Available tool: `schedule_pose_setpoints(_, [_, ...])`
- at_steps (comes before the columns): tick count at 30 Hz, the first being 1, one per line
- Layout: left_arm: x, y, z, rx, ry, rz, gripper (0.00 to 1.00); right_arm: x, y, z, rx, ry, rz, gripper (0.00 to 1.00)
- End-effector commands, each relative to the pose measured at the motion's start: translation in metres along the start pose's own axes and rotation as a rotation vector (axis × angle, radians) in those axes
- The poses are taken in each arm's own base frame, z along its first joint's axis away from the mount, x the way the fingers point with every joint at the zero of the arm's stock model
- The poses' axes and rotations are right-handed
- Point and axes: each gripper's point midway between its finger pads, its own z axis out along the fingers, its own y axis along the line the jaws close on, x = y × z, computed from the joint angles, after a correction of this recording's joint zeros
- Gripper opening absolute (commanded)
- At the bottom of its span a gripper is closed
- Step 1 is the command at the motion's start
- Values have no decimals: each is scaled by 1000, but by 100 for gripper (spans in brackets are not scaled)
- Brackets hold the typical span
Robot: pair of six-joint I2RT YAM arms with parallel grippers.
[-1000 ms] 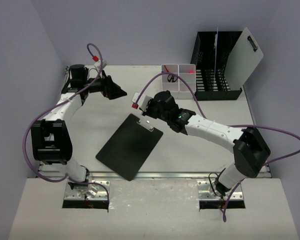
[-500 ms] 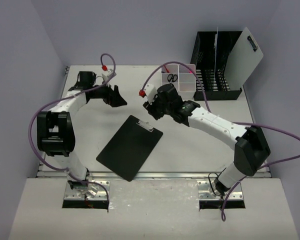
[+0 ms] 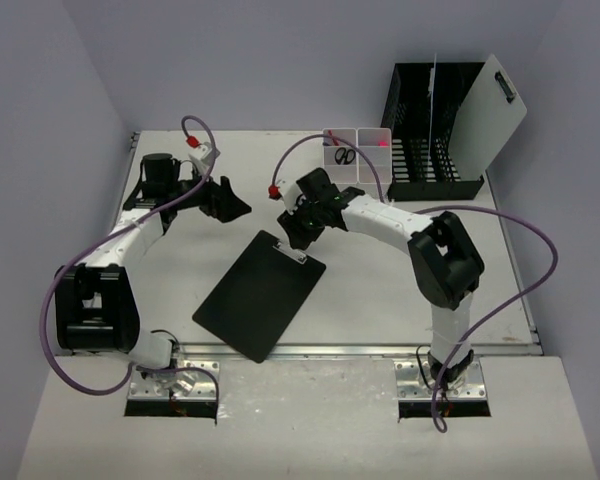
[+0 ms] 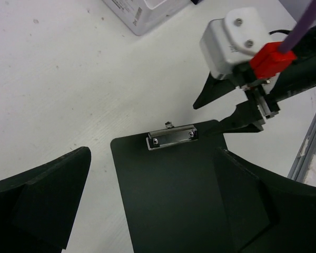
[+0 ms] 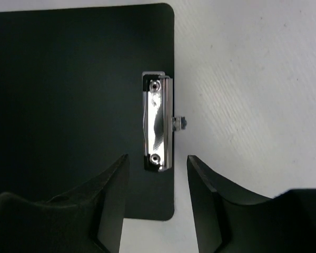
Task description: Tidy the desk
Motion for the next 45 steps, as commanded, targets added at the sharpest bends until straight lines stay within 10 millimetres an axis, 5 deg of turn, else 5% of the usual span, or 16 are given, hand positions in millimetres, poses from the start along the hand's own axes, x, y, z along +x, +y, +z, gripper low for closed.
schedule_pose_setpoints(1, [-27,3,-12,-43,-73,44,100,-18,5,7,-18,11,28,49])
schedule_pose_setpoints(8, [-26,10,-17,-76,-77,27,100,-2,-1,35,39,109,0,59])
schedule_pose_setpoints(19, [-21,21,-21,-112,-74,19,100,18,-8,66,104,198,-55,59])
schedule_pose_setpoints(23, [-16,24,-23,-119,-64,22,100,25,-10,74,108,219,-88,44])
schedule_pose_setpoints(27, [-12,31,-25,-137,-63,10,100,32,-6,73,97,243,-105,2])
schedule_pose_setpoints(31, [-9,37,-26,-124,-63,-31,100,28,-7,52,116,222,-141,1])
schedule_pose_setpoints(38, [-7,36,-14,-30,-57,-106,100,-49,-17,-16,209,15,-302,1])
schedule_pose_setpoints(45, [-25,36,-4,49,-83,-211,100,-104,-32,-56,326,-121,-482,1])
